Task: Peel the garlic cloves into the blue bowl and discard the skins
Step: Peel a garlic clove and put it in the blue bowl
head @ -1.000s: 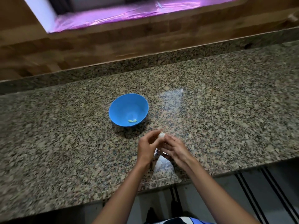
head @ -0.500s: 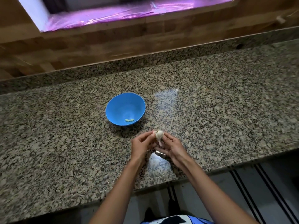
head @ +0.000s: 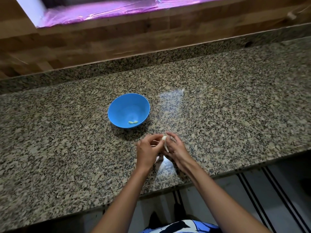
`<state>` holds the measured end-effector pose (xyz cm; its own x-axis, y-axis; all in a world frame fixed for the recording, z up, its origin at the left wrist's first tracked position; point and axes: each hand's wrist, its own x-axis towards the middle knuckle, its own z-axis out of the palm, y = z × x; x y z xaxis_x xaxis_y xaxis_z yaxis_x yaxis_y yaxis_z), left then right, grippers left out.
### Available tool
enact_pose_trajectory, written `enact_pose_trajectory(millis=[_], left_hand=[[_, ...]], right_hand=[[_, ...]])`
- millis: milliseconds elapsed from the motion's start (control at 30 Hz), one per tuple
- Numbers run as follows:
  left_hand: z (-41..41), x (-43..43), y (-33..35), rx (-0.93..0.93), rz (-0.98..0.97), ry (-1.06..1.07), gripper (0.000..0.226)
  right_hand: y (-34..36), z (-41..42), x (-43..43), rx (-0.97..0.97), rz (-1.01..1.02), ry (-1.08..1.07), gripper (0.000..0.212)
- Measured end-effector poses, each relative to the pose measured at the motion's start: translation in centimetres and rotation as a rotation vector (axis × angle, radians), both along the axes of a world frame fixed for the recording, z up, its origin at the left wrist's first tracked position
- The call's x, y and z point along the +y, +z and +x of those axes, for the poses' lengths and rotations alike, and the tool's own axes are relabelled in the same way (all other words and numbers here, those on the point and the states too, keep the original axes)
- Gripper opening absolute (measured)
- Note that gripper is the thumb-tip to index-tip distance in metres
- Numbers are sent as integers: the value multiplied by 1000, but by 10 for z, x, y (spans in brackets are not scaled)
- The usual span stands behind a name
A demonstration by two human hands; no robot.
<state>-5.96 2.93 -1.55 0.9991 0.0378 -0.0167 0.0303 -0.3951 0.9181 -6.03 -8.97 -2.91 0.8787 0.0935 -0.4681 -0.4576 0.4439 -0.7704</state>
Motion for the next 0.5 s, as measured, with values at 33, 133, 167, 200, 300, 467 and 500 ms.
enact_pose_trajectory(millis=[33,133,167,200,300,467,500], left_hand=[[-1,-3,1,-3,14,21,18],[-1,-10,1,-39,98,68,18],[0,-12,1,-50,144,66,19],[1,-13,1,-55,188,58,19],[5,-13,-2,-43,291,32,19],[7,-11,-4,24,238,20,15],[8,-9,-4,42,209,26,14]], right_hand=[[-2,0,2,1,12,1,26],[-4,-2,10,-2,57,-23,24],[-3,-3,13,-3,60,-32,23],[-4,-3,15,-2,68,-45,23],[-7,-1,18,12,97,-96,25],[-13,-4,20,25,88,-134,26],[-13,-4,20,25,71,-146,26]])
